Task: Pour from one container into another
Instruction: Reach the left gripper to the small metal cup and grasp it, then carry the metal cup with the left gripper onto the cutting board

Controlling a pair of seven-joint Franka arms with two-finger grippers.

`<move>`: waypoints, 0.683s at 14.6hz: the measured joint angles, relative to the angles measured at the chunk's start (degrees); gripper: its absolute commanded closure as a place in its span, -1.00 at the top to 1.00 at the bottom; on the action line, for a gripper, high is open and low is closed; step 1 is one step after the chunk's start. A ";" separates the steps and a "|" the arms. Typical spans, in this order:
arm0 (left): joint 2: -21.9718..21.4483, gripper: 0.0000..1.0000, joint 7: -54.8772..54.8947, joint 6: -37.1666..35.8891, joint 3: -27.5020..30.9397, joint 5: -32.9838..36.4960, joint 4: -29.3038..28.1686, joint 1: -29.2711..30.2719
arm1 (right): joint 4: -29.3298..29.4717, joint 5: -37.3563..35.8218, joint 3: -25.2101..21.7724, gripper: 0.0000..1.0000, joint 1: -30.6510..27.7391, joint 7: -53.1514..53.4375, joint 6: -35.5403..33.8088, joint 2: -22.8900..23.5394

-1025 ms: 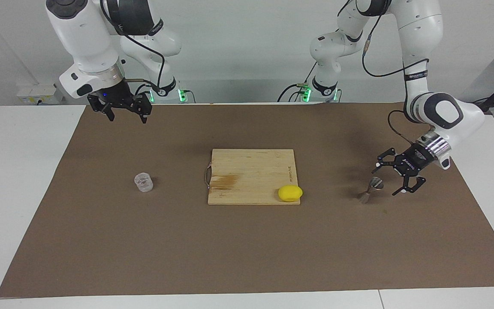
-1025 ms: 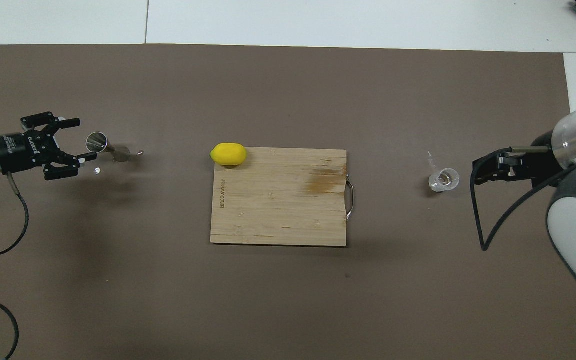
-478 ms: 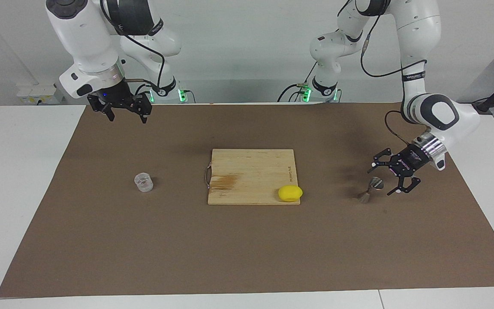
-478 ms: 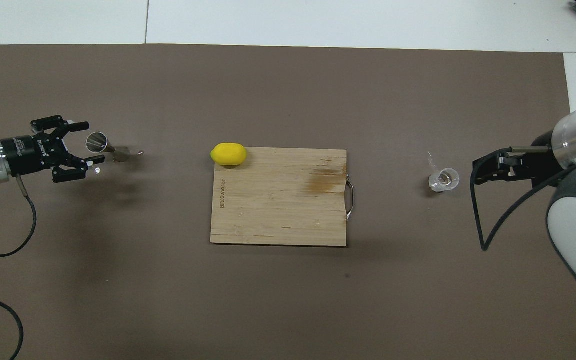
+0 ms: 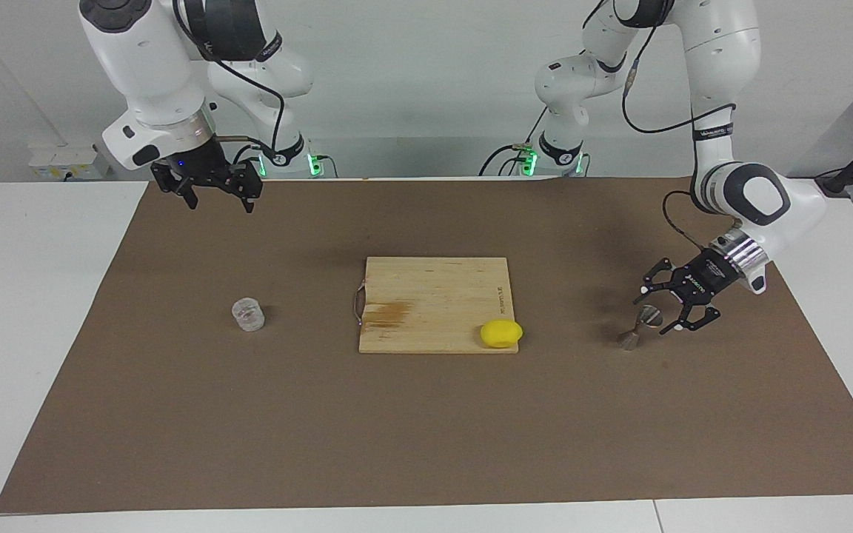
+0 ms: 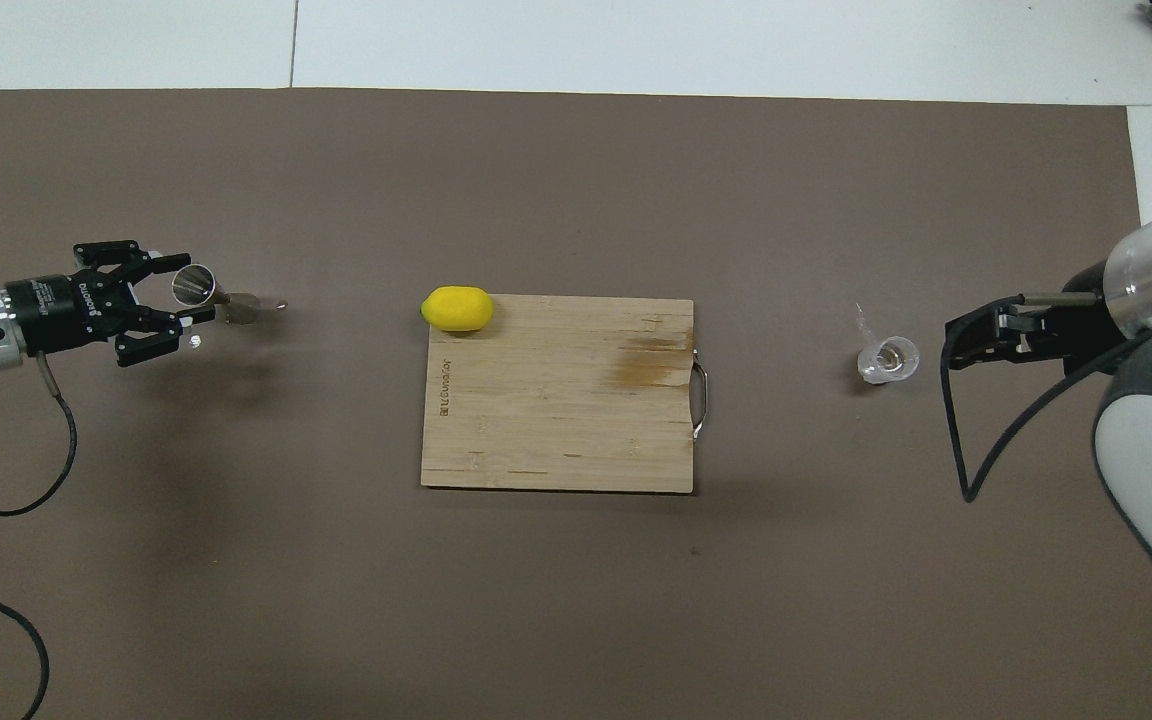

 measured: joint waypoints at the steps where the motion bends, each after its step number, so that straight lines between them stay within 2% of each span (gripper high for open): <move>1: 0.00 -1.00 0.00 0.01 0.00 0.00 0.00 0.00 | 0.00 0.00 0.00 1.00 0.00 0.00 0.00 0.00; 7: -0.07 -1.00 0.00 -0.40 -0.24 -0.01 0.10 -0.23 | 0.00 0.00 0.00 1.00 0.00 0.00 0.00 0.00; 10: -0.45 -1.00 -0.04 -4.01 -0.59 -0.04 1.88 -1.58 | 0.00 0.00 0.00 1.00 0.00 0.00 0.00 0.00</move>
